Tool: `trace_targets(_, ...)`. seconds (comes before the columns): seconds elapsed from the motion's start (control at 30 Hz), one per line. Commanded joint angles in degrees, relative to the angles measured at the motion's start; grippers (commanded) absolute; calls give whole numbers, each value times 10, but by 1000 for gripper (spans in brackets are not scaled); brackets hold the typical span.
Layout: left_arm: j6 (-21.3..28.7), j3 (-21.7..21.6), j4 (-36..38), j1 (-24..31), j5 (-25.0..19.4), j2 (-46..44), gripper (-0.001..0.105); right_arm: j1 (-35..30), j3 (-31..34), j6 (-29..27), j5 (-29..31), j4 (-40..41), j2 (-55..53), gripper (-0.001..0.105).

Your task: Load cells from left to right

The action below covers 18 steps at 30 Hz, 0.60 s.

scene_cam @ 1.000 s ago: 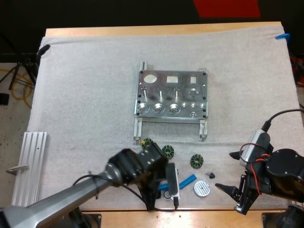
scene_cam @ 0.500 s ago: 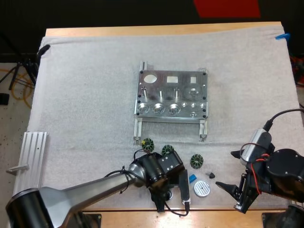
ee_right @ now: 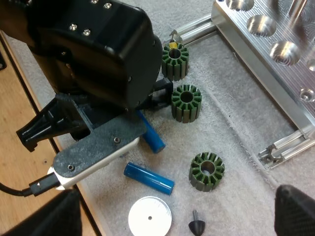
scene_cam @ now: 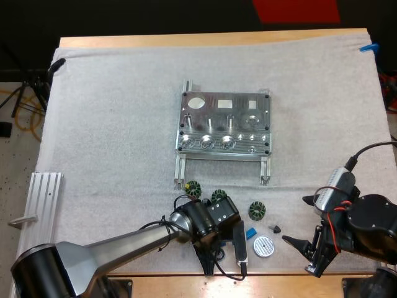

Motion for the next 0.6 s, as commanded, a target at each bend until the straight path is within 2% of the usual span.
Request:
trace_targets(0.0, 5, 4, 16, -1, -14, 4, 27, 2, -5, 0, 0, 0, 0, 77)
trace_targets(0.17, 7, 4, 20, -1, -14, 4, 24, 2, -5, 0, 0, 0, 0, 77)
trace_targets(0.4, 7, -10, 51, -1, -14, 2, 2, 2, -5, 4, 2, 0, 0, 77)
trace_targets(0.57, 7, -24, 72, -1, -14, -18, 2, 2, -5, 52, 23, 0, 0, 77)
